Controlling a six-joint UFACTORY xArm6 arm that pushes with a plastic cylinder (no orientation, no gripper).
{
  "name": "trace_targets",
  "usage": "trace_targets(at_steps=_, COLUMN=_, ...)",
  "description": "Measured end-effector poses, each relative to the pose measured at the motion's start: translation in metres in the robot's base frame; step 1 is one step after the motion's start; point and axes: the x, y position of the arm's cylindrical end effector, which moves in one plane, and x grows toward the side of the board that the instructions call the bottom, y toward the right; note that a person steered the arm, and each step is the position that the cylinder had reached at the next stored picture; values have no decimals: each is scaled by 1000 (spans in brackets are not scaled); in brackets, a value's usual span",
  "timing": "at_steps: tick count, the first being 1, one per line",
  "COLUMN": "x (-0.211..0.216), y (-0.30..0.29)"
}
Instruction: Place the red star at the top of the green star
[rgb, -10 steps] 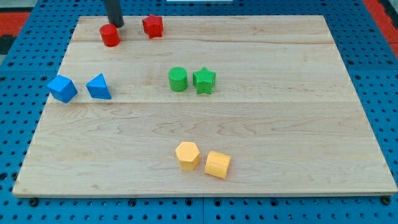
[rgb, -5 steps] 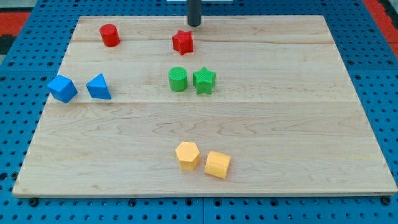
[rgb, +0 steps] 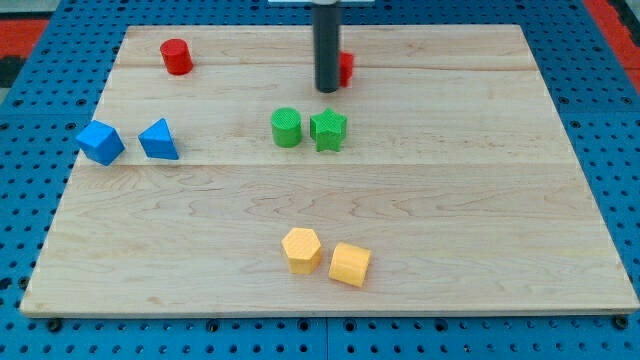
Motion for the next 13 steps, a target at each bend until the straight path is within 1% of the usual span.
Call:
trace_targets(at_steps=1, x=-37, y=-78)
trace_targets(at_steps=2, x=-104, y=1)
trace_targets(at_steps=3, x=-88, y=65)
trace_targets(at_steps=4, x=-53, y=36)
trace_targets(at_steps=5, x=-54, y=29)
trace_targets(at_steps=6, x=-70, y=39)
trace_targets(at_steps=7, x=7, y=57)
trace_targets(at_steps=8, x=40, y=23)
trace_targets(at_steps=9, x=-15, y=38)
trace_targets(at_steps=10, x=-13, y=-3)
trace_targets(at_steps=11, x=11, y=-39)
trace_targets(at_steps=12, x=16, y=-6)
trace_targets(at_steps=13, x=8, y=-12)
